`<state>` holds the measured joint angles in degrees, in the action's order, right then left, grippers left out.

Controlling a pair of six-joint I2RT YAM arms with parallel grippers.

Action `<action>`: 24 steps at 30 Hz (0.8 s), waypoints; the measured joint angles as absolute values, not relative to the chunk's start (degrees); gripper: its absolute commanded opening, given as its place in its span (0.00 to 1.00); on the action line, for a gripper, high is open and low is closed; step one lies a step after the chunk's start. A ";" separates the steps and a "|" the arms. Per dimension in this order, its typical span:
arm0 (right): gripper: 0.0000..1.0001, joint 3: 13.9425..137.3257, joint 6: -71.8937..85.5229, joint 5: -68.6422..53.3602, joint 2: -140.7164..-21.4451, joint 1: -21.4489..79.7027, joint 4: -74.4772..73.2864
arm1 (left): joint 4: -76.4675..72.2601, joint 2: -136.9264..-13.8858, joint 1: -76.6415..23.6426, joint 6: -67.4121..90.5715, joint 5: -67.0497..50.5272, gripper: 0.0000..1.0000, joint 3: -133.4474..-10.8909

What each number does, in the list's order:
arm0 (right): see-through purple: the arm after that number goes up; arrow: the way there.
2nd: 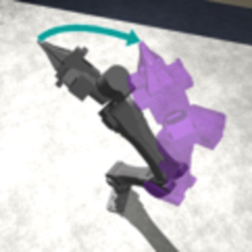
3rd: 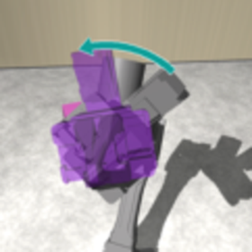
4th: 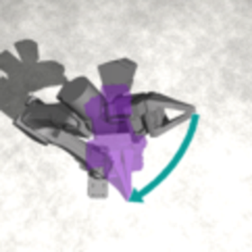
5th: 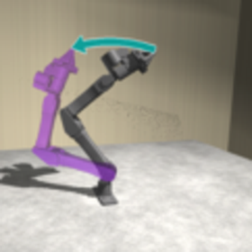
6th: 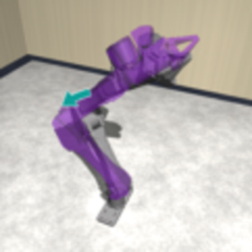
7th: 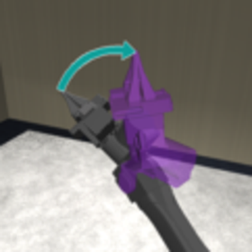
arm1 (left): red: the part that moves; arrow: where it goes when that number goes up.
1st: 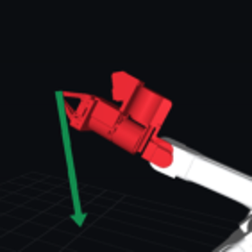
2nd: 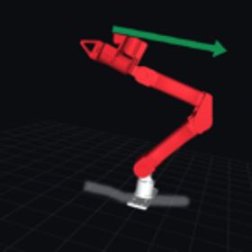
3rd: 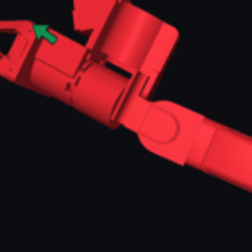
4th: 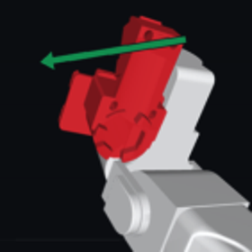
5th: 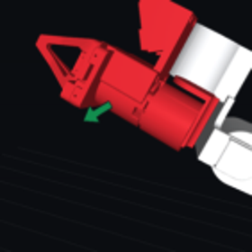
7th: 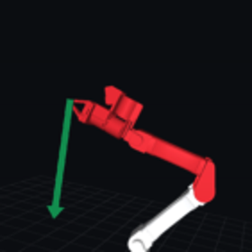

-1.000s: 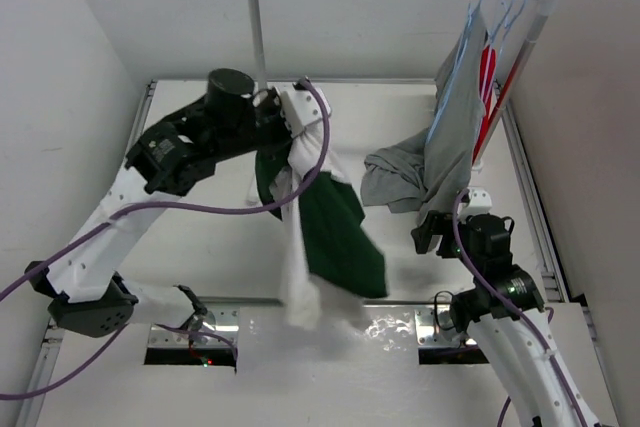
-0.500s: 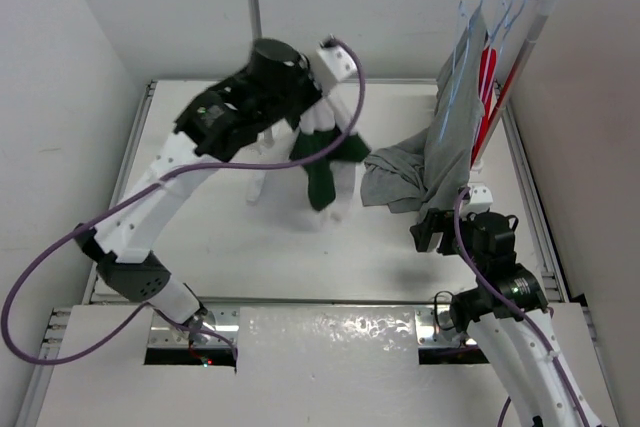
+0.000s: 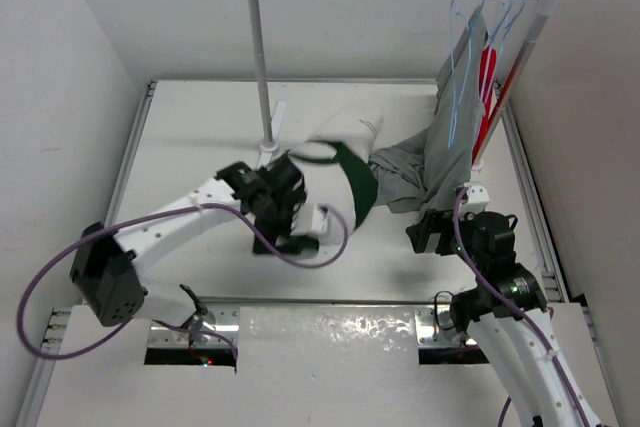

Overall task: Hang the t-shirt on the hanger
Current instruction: Place the T-shirt at the center of the board.

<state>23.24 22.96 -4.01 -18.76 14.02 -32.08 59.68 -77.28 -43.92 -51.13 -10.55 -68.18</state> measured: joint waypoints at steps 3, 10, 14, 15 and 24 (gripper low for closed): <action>0.99 22.92 23.49 -6.76 -18.79 14.02 -30.35 | 66.06 -77.80 -43.53 -53.95 -8.69 1.00 -57.01; 0.61 22.00 24.62 -13.28 -20.80 14.02 -25.74 | 46.02 -66.59 -35.22 -39.29 -4.43 0.75 -58.87; 0.42 21.65 25.04 -16.29 -21.08 14.02 -23.57 | 35.81 -74.52 -32.38 -31.09 -3.64 0.93 -58.87; 0.43 21.26 25.23 -17.12 -21.32 14.02 -22.70 | 34.35 -77.93 -32.01 -30.09 -3.46 0.95 -58.76; 0.51 19.07 25.08 -21.39 -24.62 15.27 -21.02 | 27.79 -90.26 -31.09 -27.83 -3.51 0.97 -55.07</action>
<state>19.07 25.08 -21.39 -24.62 15.27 -21.02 27.79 -90.26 -31.09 -27.83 -3.51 -55.07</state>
